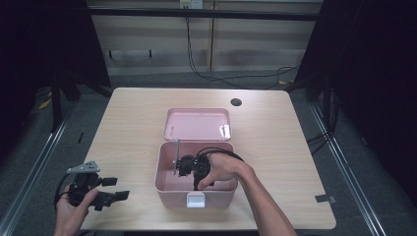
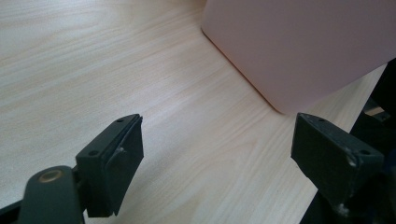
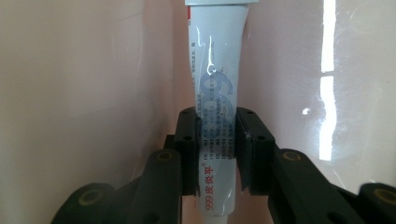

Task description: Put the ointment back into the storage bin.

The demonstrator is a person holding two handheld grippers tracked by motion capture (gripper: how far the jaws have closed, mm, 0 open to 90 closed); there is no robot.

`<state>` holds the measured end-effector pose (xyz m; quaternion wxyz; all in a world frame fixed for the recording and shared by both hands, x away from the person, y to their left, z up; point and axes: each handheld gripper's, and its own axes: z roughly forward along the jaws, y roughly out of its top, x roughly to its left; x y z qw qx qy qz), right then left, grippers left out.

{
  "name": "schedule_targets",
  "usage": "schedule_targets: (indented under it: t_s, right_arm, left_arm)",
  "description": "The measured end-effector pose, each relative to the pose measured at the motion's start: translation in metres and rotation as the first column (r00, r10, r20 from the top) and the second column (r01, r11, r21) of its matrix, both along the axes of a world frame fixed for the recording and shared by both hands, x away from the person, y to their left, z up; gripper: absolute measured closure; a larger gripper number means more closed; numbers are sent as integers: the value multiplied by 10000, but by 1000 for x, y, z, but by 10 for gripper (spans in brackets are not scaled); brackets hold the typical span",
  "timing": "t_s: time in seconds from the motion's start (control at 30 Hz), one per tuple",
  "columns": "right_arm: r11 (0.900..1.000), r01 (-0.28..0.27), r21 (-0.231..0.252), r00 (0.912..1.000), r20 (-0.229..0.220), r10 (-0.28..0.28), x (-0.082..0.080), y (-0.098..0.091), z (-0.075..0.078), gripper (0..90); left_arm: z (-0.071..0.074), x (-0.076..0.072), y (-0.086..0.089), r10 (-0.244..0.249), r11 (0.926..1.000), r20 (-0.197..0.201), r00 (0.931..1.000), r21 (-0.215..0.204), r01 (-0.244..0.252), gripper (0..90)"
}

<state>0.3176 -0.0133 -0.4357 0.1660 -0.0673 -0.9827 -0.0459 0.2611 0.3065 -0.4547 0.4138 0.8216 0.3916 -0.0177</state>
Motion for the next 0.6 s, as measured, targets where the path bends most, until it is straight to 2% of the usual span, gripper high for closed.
schedule_targets:
  t_s: [0.2,0.5,0.6]
  right_arm:
    - [10000,-68,-54,9999,-111,67,0,2,-6,724]
    - [9994,-230,-264,9997,-5,230,-2,5,-10,724]
    - [9991,-335,-270,9994,-125,331,-2,6,-13,723]
  left_arm:
    - [0,0,0,21,10000,25,10000,-1,-21,168]
    - [0,0,0,30,10000,0,10000,1,-30,169]
    - [0,0,0,41,10000,11,10000,1,-41,169]
